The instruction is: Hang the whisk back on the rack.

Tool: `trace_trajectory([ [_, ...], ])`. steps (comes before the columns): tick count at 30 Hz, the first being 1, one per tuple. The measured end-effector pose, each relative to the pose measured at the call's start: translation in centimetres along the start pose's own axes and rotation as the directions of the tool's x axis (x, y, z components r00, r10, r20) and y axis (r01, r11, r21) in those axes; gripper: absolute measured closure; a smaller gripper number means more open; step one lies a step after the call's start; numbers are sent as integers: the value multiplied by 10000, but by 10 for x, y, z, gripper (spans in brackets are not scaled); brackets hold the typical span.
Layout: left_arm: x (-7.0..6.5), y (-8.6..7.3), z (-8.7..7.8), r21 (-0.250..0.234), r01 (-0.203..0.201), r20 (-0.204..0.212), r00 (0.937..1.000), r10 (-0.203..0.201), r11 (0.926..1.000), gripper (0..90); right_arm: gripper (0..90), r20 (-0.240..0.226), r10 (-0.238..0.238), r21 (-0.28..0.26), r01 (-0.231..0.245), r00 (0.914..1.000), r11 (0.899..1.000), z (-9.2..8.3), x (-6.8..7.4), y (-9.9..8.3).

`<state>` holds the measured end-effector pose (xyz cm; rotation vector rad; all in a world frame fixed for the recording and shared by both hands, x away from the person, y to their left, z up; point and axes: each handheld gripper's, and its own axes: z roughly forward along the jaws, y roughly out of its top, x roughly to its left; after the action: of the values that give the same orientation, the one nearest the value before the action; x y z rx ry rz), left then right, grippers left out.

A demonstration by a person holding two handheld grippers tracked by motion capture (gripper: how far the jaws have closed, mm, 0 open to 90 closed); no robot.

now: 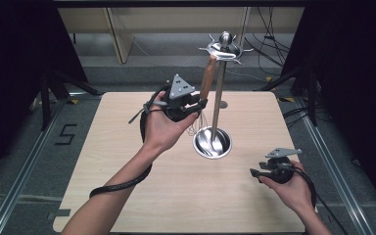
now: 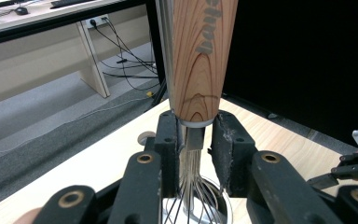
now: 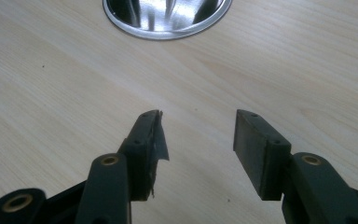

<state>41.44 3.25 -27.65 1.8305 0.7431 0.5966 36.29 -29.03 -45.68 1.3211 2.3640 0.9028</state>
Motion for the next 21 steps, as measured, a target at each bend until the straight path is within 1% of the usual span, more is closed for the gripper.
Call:
trace_trajectory([
  [1,-1,1,0,35,-28,-42,10000,28,10000,718,517,9,-12,13,12,10000,10000,0,0,0],
  [2,-1,1,1,25,-22,-60,10000,22,10000,719,517,-15,118,114,-117,9999,9999,0,1,0],
  [4,-2,2,3,69,-3,-98,10000,3,10000,719,518,-35,116,106,-116,9999,9999,0,1,0],
  [5,-3,2,5,98,25,-185,9998,-24,9999,718,518,-33,109,89,-109,9999,9999,0,1,1],
  [6,-3,2,5,131,-10,-212,9998,13,9999,719,518,-4,-31,53,31,10000,10000,0,0,0],
  [9,-3,0,9,136,31,-280,9996,-28,9999,718,518,-7,-37,43,37,10000,10000,0,0,0],
  [10,-3,0,9,150,1,-324,9995,4,9999,719,518,-38,111,36,-110,9999,9999,0,1,0],
  [11,-3,-1,9,109,46,-318,9995,-43,9999,719,518,-30,143,-36,-143,9999,9999,0,1,0],
  [12,-3,-2,9,121,40,-363,9993,-36,9999,719,518,-86,140,-19,-140,9999,9999,0,0,0],
  [13,-2,-3,9,127,36,-409,9992,-31,9999,719,518,55,45,150,-46,10000,9999,-1,0,0],
  [14,-1,-3,10,162,54,-430,9991,-47,9999,719,518,23,59,128,-59,10000,9999,-1,0,0],
  [15,0,-4,10,151,108,-486,9988,-100,9998,719,518,-34,129,-77,-130,9999,9999,1,0,0],
  [16,0,-4,11,174,115,-503,9987,-107,9998,719,518,43,-58,-135,58,10000,9999,2,-1,-1],
  [17,1,-4,12,295,189,-477,9987,-174,9994,719,518,24,-16,-138,16,10000,9999,2,0,-1],
  [18,1,-4,13,263,111,-517,9986,-98,9996,718,518,3,-41,7,41,10000,10000,1,0,0],
  [19,1,-3,15,351,141,-489,9987,-124,9993,719,518,9,-42,17,42,10000,10000,1,0,0],
  [20,1,-2,16,344,76,-525,9986,-58,9994,719,518,-29,121,102,-121,9999,9999,0,1,0],
  [21,1,-1,18,392,64,-528,9986,-44,9992,719,518,-11,-27,63,27,10000,10000,0,0,0],
])
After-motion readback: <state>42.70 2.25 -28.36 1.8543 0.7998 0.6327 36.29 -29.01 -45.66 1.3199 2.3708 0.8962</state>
